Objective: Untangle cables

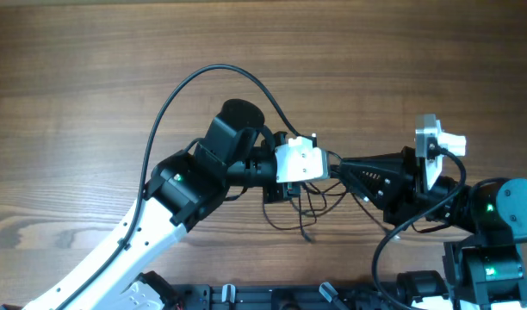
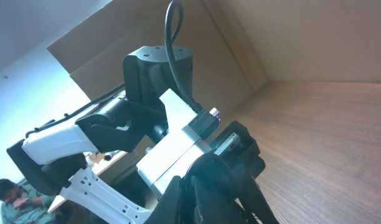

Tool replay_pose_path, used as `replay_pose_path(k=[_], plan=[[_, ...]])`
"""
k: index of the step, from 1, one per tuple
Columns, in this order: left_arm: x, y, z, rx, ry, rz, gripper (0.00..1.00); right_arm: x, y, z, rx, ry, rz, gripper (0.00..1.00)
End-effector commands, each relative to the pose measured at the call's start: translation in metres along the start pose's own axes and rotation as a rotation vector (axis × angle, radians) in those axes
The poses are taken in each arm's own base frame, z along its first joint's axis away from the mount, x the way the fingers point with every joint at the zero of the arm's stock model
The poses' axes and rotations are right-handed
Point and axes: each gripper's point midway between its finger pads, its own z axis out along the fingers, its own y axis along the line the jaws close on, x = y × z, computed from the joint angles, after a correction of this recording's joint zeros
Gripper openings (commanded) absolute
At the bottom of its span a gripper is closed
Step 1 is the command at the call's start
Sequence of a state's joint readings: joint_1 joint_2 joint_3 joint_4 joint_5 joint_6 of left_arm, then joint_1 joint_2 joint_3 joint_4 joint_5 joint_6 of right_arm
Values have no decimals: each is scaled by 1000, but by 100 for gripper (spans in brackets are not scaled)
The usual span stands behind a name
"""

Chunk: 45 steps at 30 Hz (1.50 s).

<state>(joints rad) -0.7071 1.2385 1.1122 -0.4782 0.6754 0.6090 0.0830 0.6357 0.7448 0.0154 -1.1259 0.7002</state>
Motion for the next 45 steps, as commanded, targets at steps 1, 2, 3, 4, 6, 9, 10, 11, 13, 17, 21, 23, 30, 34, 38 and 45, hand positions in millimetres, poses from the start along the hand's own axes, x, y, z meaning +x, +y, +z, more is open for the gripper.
replay_pose_path(k=[1,2,3,4,6,9,10,11,13,17,21,23,30,34,38,45], plan=[[-3,-2,0,14,-12,18,4,0,1,0,4,-1,7,5],[-3,0,0,8,-11,16,4,0,-2,0,17,-3,-1,4],[-3,3,-3,-5,-12,12,4,1,-8,0,44,-7,0,5],[-3,6,-6,-17,-13,10,4,3,-17,-1,86,-14,12,6],[-5,16,-17,-62,-26,-34,4,7,-39,-4,197,-28,29,14],[-8,39,-43,-164,-63,-171,4,19,-62,-10,309,-6,40,45],[-8,43,-50,-184,-72,-201,4,20,-64,-11,321,-4,35,53],[-9,47,-57,-207,-83,-235,4,20,-68,-12,344,-8,41,64],[-13,47,-65,-213,-105,-256,4,21,-76,-15,386,-15,54,76],[-25,39,-71,-184,-148,-230,4,25,-82,-17,418,-8,80,84],[-30,30,-70,-128,-170,-224,4,23,-76,-15,384,3,12,84],[-31,27,-70,-114,-175,-222,4,19,-66,-11,329,10,-77,84],[-41,9,-70,1,-221,-204,4,5,-54,-8,282,-9,-273,76],[-43,7,-71,7,-227,-178,4,7,-55,-8,285,3,-304,70],[-52,0,-73,58,-266,-146,4,12,-57,-8,289,19,-285,70],[-61,-14,-66,119,-285,-113,4,16,-51,-6,239,40,-283,71]])
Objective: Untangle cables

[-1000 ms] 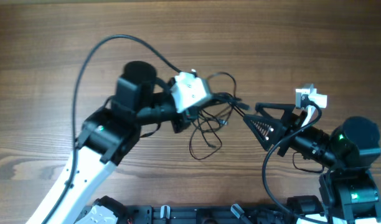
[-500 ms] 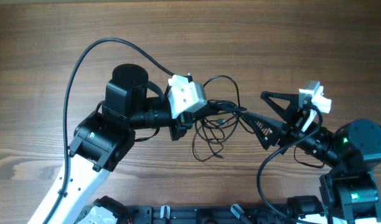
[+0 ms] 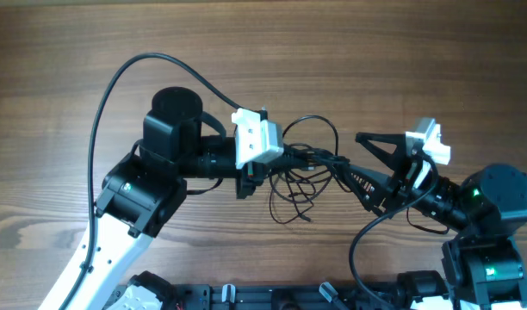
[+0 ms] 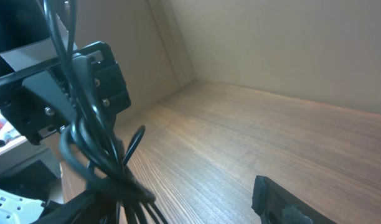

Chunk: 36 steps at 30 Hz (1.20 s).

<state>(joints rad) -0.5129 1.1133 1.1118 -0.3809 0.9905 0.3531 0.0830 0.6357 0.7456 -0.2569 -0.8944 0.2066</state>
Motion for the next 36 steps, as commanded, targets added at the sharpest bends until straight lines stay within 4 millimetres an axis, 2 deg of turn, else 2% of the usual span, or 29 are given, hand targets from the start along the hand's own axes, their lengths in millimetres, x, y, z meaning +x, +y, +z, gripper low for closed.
replay_pose_path(k=[1,6,7,10,11,12,14,15,16,18,22,23,28,34,36], plan=[[-8,-25,9,102,-21,33,4,-1,6,0,-33,3,-26,71],[-8,-35,20,150,-23,50,4,-1,16,0,-89,9,-33,69],[-8,-33,22,150,-25,53,4,0,17,0,-94,10,-33,54],[-8,-32,23,149,-27,56,4,0,19,-1,-107,12,-33,27],[-8,-32,23,149,-27,56,4,0,19,-1,-107,12,-33,11],[-8,-30,23,144,-24,55,4,0,19,-1,-106,12,-34,4],[-5,-21,24,91,-9,46,4,-1,19,-1,-104,10,-32,5],[-4,-14,25,46,3,33,8,-1,16,0,-86,7,-17,4],[-2,-6,25,-3,14,8,16,-3,8,0,-42,-2,21,4],[1,13,22,-122,33,-66,18,-6,-4,0,29,-20,68,4],[0,44,2,-356,26,-201,19,-10,-20,-1,119,-50,128,5],[-1,49,-5,-405,22,-219,24,-11,-20,-1,118,-54,132,4],[1,41,-16,-429,36,-226,42,-20,-17,-1,102,-83,134,4],[4,38,-17,-424,49,-238,52,-29,1,-1,8,-100,85,4],[4,38,-17,-424,49,-238,56,-32,14,-2,-58,-101,52,4]])
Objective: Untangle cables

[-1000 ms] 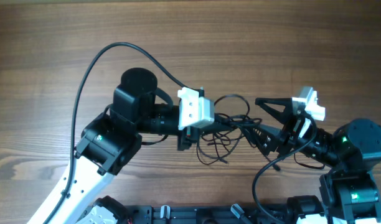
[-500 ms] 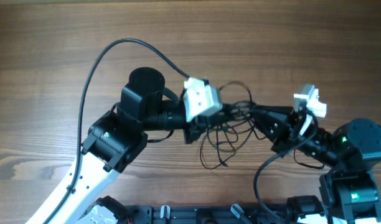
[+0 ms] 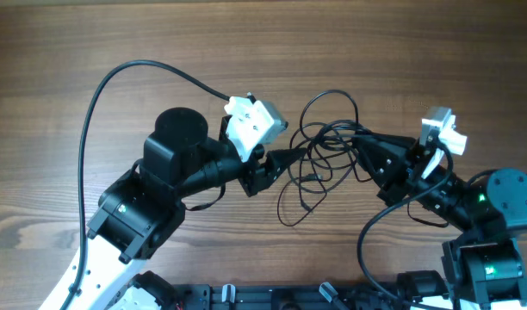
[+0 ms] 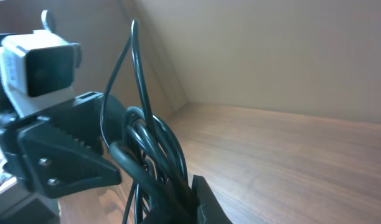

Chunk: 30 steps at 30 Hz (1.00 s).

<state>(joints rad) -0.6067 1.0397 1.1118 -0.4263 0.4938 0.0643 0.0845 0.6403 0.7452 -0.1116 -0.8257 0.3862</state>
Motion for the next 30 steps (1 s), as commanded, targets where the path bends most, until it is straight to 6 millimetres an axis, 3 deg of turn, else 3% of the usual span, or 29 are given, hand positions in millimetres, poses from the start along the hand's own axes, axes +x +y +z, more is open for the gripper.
replay_pose_path(k=[1,5,6,8,9,14,16,18,21,24,27,30], plan=[[-4,2,-4,-17,-13,0,57,-3,24,-2,-123,9,-30,4],[-3,2,-3,-17,-10,-1,59,-7,36,-4,-181,3,-51,4],[-3,3,-2,-17,-8,-2,47,-7,37,-4,-186,3,-47,4],[-1,4,0,-17,0,-7,8,-7,37,-4,-187,5,-33,5],[0,5,1,-17,4,-8,4,-7,37,-4,-187,5,-32,4],[0,15,0,-78,5,-12,4,-10,32,-3,-159,-8,-27,4],[3,43,-5,-248,2,-114,4,-11,30,-3,-144,-15,-24,4],[12,86,-22,-519,-25,-303,4,-14,24,-2,-111,-31,1,5],[28,116,-46,-751,-65,-494,4,-16,20,-2,-88,-42,3,4],[39,122,-54,-821,-86,-612,4,-21,10,-1,-33,-70,31,5],[37,120,-58,-816,-129,-693,4,-25,3,-2,8,-92,40,5],[31,106,-55,-724,-168,-800,4,-27,-2,-2,36,-108,47,4]])
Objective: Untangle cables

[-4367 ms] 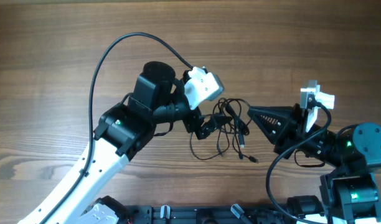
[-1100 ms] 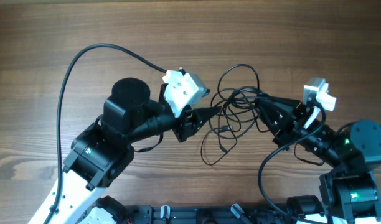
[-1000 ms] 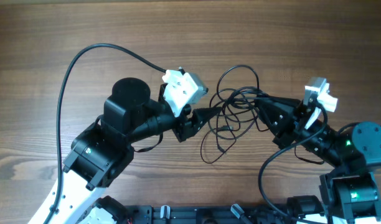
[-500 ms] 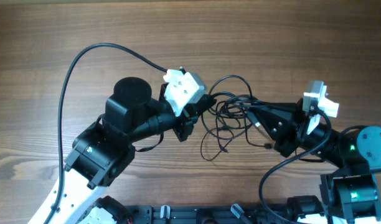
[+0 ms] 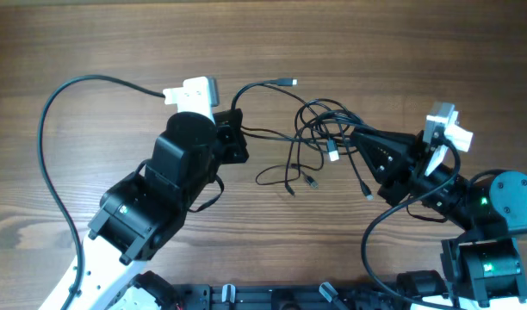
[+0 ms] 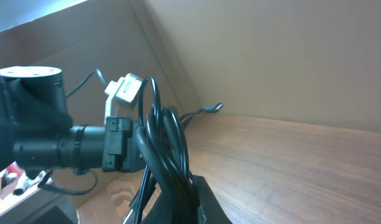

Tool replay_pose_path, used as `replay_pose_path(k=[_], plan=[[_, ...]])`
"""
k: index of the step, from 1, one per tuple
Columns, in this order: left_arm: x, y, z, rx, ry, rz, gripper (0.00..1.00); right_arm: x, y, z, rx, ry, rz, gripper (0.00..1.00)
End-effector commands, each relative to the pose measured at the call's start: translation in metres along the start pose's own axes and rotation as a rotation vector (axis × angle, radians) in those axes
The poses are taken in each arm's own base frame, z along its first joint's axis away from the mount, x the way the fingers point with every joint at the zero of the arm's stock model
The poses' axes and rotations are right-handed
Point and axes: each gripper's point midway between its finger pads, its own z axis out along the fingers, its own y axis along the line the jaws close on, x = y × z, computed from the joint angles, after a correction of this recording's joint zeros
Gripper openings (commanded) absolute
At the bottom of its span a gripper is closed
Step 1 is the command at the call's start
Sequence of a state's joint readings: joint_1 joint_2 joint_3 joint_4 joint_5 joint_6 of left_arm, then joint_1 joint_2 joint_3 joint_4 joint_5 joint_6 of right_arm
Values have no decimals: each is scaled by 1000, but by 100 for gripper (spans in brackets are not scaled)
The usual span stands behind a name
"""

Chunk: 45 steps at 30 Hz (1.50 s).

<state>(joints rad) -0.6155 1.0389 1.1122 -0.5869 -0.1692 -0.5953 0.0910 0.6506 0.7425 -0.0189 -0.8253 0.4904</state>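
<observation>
A tangle of thin black cables (image 5: 319, 125) hangs between the two arms over the wooden table (image 5: 436, 43). My right gripper (image 5: 354, 134) is shut on the bundle; in the right wrist view the strands (image 6: 167, 140) rise out of its closed jaws (image 6: 189, 190). My left gripper (image 5: 236, 142) is at the left, apparently shut on a strand that runs to the tangle. One cable end with a plug (image 5: 291, 83) sticks out at the far side. Loose ends (image 5: 291, 185) droop to the table.
The left arm's own thick black supply cable (image 5: 61, 95) loops wide across the left of the table. The right arm's base (image 5: 492, 215) is at the lower right. A black rail (image 5: 272, 297) runs along the near edge.
My left gripper has drawn back to the left and turned. The tangle has spread out: a plug end now lies out at the far side and more loose ends hang down. The right gripper has held its place.
Both grippers were close together at the table's middle with the cables bunched between them. Then they stood apart, the bundle stretched across. Then the right gripper held the bundle higher and farther back, and now the left has pulled away with strands spread out.
</observation>
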Motion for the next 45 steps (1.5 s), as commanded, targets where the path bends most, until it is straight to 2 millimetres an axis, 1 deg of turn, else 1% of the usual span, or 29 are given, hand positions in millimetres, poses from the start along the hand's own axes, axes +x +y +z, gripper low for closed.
replay_pose_path(k=[1,3,5,6,7,8,9,12,14,16,18,20,22,24,27,29,31,32,36,39,40,41,44,45], plan=[[-10,3,-14,9,-39,-189,4,-15,-8,-4,73,-69,12,4],[-6,-8,-19,69,-3,-240,4,-17,-10,-4,85,-79,14,4],[-5,-10,-21,83,4,-268,4,-20,-9,-4,82,-88,9,5],[-5,-10,-21,82,3,-267,11,-21,-9,-4,79,-92,20,4],[-5,-10,-21,82,3,-267,31,-21,-8,-4,78,-94,25,4],[-6,-10,-21,83,3,-267,81,-21,-7,-4,74,-94,24,4],[-6,-10,-21,86,-1,-264,100,-21,-7,-4,70,-91,24,4],[-11,-14,-22,104,-18,-257,100,-19,-3,-4,51,-79,24,4],[-13,-25,-23,157,-17,-179,100,-18,-1,-3,39,-73,23,5],[-12,-44,-27,254,-5,-43,100,-17,-1,-3,34,-71,26,4],[-1,-74,-37,435,23,219,100,-19,5,-3,5,-70,33,4],[20,-98,-47,618,68,444,100,-23,15,-4,-41,-78,31,4],[33,-107,-51,708,100,526,100,-26,23,-4,-80,-82,21,4],[39,-112,-55,759,119,546,100,-27,27,-5,-96,-81,12,4],[38,-114,-56,772,116,548,98,-26,28,-5,-102,-76,12,4],[38,-114,-56,773,114,548,84,-25,28,-5,-105,-74,13,4],[38,-114,-56,773,113,548,64,-25,28,-5,-105,-74,12,4],[37,-114,-56,768,111,547,63,-26,28,-5,-105,-75,12,4],[33,-109,-50,722,94,542,64,-25,28,-5,-105,-74,12,4],[31,-109,-50,718,84,543,64,-25,29,-5,-108,-72,11,4],[28,-107,-47,692,72,542,63,-25,30,-5,-116,-69,8,4],[24,-103,-42,652,58,534,58,-25,31,-5,-119,-69,7,5],[6,-83,-27,483,16,410,65,-25,31,-5,-119,-69,6,4],[0,-77,-24,435,2,368,70,-25,31,-5,-119,-69,6,4]])
